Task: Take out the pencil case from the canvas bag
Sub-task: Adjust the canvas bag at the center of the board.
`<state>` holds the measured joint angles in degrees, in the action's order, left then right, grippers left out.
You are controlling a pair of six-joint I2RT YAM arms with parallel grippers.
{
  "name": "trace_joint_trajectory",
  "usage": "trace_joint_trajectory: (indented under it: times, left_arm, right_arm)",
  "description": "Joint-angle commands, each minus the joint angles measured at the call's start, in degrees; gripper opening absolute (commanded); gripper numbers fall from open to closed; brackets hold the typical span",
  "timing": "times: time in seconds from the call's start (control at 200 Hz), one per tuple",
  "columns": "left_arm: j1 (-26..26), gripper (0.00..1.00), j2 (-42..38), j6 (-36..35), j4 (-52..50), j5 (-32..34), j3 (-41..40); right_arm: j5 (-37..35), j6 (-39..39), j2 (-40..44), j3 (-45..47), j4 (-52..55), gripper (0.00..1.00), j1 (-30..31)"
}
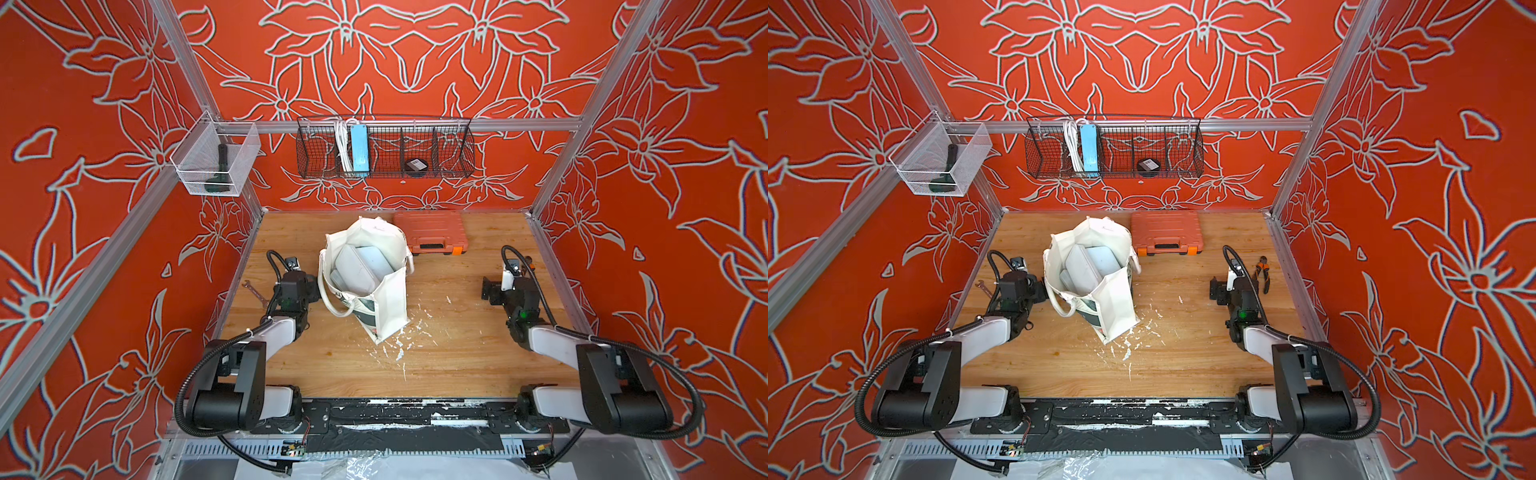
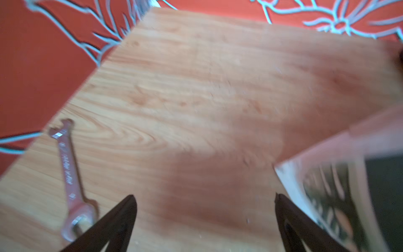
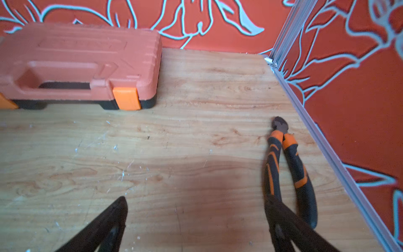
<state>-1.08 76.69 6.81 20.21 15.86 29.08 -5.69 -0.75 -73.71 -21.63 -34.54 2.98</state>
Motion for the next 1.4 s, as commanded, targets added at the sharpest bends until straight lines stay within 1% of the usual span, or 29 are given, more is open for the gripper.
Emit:
trace_joint_trajectory:
  times: [0.0, 0.08, 0.16, 0.24, 0.31, 0.385, 0.485, 0.55, 0.655, 0.776, 0.916, 1.016, 1.121, 1.396]
  left_arm:
    - [-0.2, 0.98, -1.1, 4.6, -11.3, 7.5, 6.0]
    - [-0.4, 0.98, -1.9, 5.3, -13.2, 8.3, 7.0]
    - [-0.5, 0.98, -3.3, 5.5, -15.0, 8.1, 7.4]
    - [-0.6, 0.98, -4.3, 4.2, -17.9, 8.4, 9.1]
    - [-1.1, 0.98, -4.9, 3.9, -21.2, 9.6, 11.5]
    - [-3.3, 0.98, -5.3, 3.9, -24.4, 7.2, 13.7]
    - [-5.9, 0.98, -5.5, 4.2, -28.4, 5.8, 16.9]
    - [-7.3, 0.98, -5.0, 4.0, -31.9, 5.9, 19.7]
    - [-10.4, 0.98, -3.7, 4.0, -39.3, 4.0, 25.3]
    - [-11.9, 0.98, -1.3, 4.1, -48.9, 2.2, 33.1]
    - [-12.3, 0.98, 1.0, 5.3, -60.5, -1.1, 41.2]
    - [-12.3, 0.98, 0.9, 6.4, -66.3, -4.1, 44.9]
    - [-12.3, 0.98, -0.5, 7.0, -70.3, -7.6, 47.2]
    - [-12.3, 0.98, -4.8, 6.0, -76.4, -15.0, 51.3]
  right_arm:
    - [-1.1, 1.9, 3.4, -2.7, 8.9, 0.98, 0.2]
    - [-3.0, 3.5, 5.6, -2.1, 9.9, 0.98, 0.2]
    - [-3.9, 6.2, 8.1, -3.1, 14.2, 0.98, 0.2]
    - [-2.9, 8.4, 10.3, -5.9, 21.4, 0.98, 0.2]
    - [-0.9, 9.6, 12.0, -9.6, 30.3, 0.98, 0.2]
    - [-1.4, 11.2, 14.2, -12.0, 37.1, 0.98, 0.3]
    - [-1.1, 13.1, 17.8, -13.3, 43.4, 0.98, 0.3]
    - [-0.5, 14.8, 19.8, -13.8, 46.8, 0.98, 0.3]
    - [1.4, 19.4, 22.0, -14.7, 51.7, 0.98, 0.3]
    - [4.1, 24.7, 23.1, -15.6, 56.7, 0.98, 0.3]
    - [5.1, 25.6, 24.4, -17.7, 63.6, 0.98, 0.3]
    - [5.9, 26.8, 26.0, -19.1, 66.9, 0.98, 0.3]
    - [8.1, 29.0, 27.5, -19.4, 68.3, 0.98, 0.3]
    - [14.7, 34.8, 26.7, -20.1, 70.8, 0.99, 0.4]
